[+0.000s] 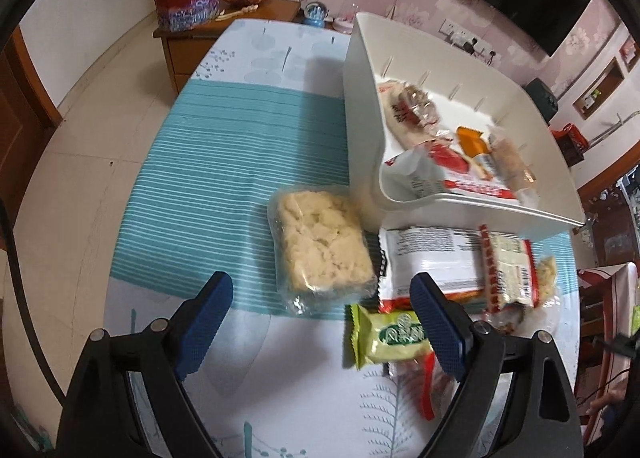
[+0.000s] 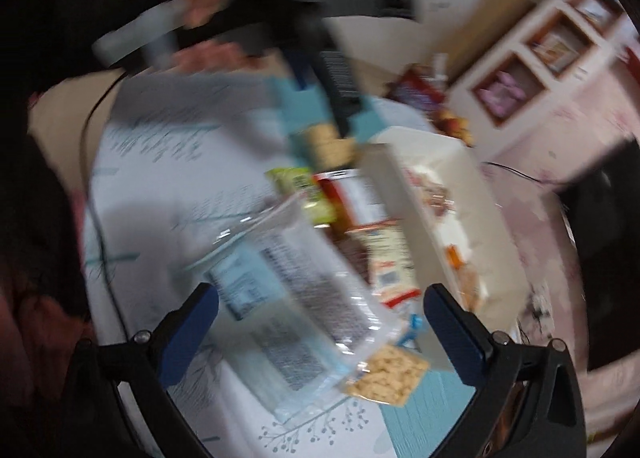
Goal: Organize snacks
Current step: 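Move left tool to crumbly cake bag while right tool reaches blue-printed clear bag, then close left tool on crumbly cake bag while right tool grasps blue-printed bag, then lift crumbly cake bag with left tool while right tool carries blue-printed bag to basket, then lower both bags into the white basket and open both tools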
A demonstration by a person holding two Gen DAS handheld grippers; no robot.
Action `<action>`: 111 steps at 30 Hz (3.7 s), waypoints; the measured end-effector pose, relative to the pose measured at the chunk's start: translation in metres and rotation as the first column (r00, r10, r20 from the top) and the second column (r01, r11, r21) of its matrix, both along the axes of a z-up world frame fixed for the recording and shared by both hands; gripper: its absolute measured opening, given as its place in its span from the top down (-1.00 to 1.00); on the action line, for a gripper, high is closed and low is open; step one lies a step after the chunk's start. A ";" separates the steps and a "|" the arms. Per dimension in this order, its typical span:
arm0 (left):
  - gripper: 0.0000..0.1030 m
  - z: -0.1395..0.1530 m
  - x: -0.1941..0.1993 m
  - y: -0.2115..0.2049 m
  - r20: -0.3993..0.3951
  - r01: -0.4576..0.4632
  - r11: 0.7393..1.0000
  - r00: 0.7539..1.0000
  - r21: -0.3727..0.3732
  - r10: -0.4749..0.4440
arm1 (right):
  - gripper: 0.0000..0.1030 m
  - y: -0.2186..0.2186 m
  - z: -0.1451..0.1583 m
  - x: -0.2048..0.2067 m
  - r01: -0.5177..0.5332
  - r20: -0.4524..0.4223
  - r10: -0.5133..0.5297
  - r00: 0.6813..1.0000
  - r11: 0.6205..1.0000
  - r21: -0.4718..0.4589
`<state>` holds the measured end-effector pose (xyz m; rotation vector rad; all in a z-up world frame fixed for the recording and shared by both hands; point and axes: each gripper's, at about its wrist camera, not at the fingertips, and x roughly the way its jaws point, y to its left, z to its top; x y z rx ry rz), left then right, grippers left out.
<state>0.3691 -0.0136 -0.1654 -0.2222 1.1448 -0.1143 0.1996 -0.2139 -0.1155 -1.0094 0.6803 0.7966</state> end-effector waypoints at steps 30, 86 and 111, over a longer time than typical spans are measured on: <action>-0.27 -0.046 0.047 -0.010 -0.082 0.012 0.998 0.997 0.057 -0.007 | -1.00 0.030 -0.076 0.001 -0.176 -0.128 0.150 0.980 0.958 -0.228; -0.14 0.134 -0.060 -0.008 0.330 0.090 0.996 0.940 0.011 -0.088 | -0.47 -0.033 0.046 -0.008 0.092 -0.013 -0.097 0.995 0.883 0.461; -0.14 0.083 0.035 -0.069 0.452 0.146 0.986 0.887 -0.075 -0.097 | -0.49 -0.084 0.038 0.164 0.482 -0.229 -0.523 0.821 0.422 0.768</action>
